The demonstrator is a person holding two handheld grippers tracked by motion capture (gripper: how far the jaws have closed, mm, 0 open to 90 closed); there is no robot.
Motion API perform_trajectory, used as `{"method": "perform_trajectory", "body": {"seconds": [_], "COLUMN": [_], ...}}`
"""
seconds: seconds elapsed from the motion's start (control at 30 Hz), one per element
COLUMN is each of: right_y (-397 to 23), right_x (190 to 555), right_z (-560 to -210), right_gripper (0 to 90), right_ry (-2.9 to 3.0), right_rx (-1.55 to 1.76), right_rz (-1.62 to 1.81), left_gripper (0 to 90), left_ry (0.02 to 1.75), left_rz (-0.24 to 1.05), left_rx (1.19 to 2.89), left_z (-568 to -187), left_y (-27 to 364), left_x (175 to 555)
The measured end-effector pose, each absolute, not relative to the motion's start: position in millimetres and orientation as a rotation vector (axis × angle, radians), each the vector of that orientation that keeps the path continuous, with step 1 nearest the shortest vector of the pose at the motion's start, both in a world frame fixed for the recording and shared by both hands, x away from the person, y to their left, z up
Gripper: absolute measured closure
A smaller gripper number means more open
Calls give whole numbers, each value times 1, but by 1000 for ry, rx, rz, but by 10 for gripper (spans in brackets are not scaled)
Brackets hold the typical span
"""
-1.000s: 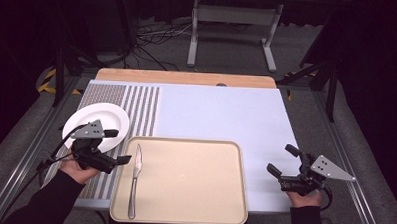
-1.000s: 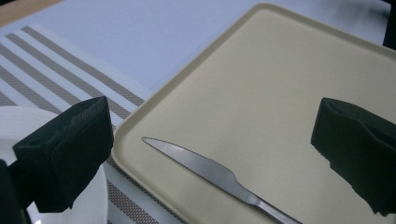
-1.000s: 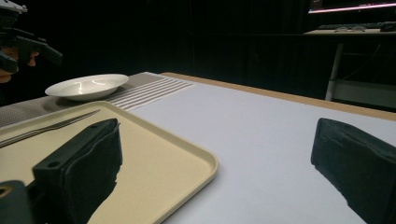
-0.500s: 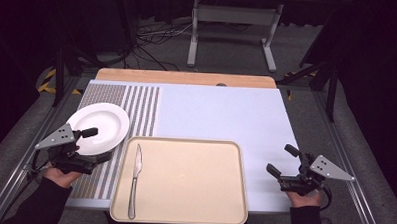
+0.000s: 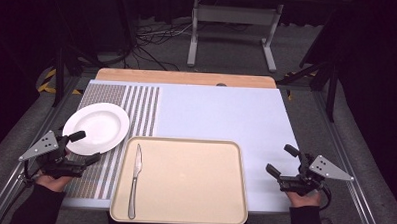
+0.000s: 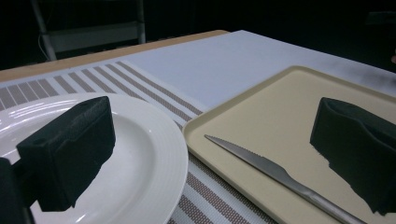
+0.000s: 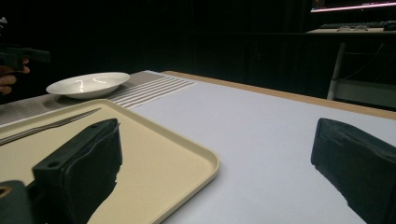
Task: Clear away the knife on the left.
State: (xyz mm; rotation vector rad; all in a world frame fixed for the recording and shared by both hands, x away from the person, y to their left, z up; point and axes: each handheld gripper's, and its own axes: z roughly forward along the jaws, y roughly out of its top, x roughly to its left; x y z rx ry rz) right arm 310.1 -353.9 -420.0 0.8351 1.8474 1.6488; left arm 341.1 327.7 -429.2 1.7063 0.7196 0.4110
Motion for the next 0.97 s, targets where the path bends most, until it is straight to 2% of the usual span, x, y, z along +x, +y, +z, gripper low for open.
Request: {"method": "perform_trajectory", "body": {"seconds": [0.47,0.97], "right_y": [-354,-355], "right_x": [312,311], "right_z": [-424,-423], "right_gripper": [25,24], "right_ry": [1860,1856], "right_rx": [847,846], "right_rz": [1645,1645], "left_gripper": [9,5], "left_ry": [749,751], "left_rz": [410,379], "left_rx": [1707,1648], "left_z": [-455,-454], "left_y": [341,345], "left_x": [338,338]}}
